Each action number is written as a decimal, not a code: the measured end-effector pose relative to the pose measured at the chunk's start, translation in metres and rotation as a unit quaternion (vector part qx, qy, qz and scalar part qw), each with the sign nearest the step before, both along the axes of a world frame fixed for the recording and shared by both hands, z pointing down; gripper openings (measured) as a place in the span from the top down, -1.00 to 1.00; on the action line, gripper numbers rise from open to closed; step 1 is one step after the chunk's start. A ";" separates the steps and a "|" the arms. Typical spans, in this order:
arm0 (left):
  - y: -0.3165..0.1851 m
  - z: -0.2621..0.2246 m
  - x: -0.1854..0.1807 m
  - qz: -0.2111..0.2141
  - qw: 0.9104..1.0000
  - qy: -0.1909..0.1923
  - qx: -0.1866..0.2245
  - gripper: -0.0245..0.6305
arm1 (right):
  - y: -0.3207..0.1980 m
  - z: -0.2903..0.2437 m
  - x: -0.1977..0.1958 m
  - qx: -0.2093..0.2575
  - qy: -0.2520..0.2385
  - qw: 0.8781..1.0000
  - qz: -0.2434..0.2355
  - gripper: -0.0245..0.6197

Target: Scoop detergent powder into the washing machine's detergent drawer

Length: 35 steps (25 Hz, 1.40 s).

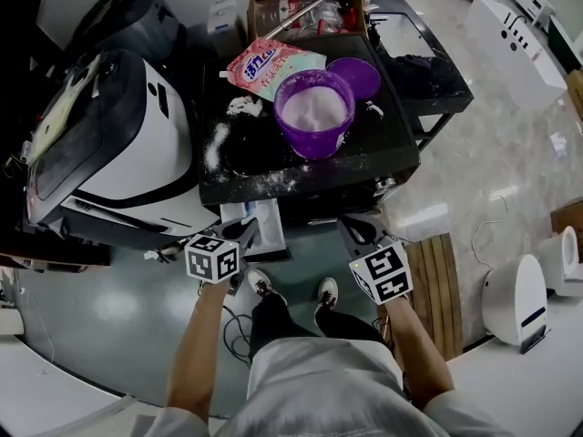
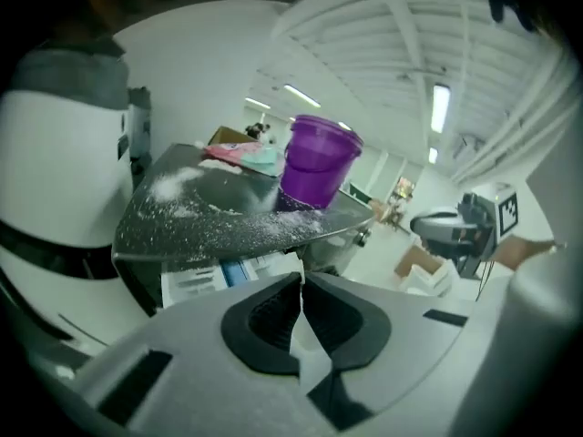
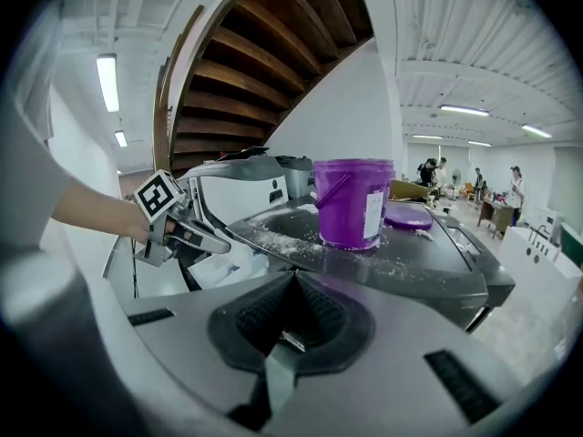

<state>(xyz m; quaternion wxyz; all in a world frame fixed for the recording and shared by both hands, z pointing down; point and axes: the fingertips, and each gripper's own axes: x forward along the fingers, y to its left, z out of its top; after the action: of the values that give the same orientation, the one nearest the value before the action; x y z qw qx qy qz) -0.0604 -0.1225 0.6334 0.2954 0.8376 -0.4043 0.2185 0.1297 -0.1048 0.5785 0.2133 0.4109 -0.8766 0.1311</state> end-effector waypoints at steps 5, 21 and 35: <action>0.001 -0.014 -0.007 -0.068 0.990 0.122 -0.027 0.88 | -0.005 -0.020 -0.003 0.008 0.005 1.000 -0.017 0.93; -0.053 -0.162 -0.054 -0.061 0.978 0.145 0.138 0.88 | -0.078 -0.174 -0.032 0.152 0.010 0.988 -0.004 0.93; -0.082 -0.279 -0.112 -0.057 0.950 0.021 0.305 0.88 | -0.109 -0.255 -0.085 0.243 0.008 0.970 -0.013 0.93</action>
<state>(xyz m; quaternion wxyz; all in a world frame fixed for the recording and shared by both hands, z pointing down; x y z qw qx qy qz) -0.1727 -0.2044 0.3546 0.0462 0.8677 -0.4923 0.0502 0.0445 -0.2143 0.3236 0.1159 0.4397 -0.8858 -0.0923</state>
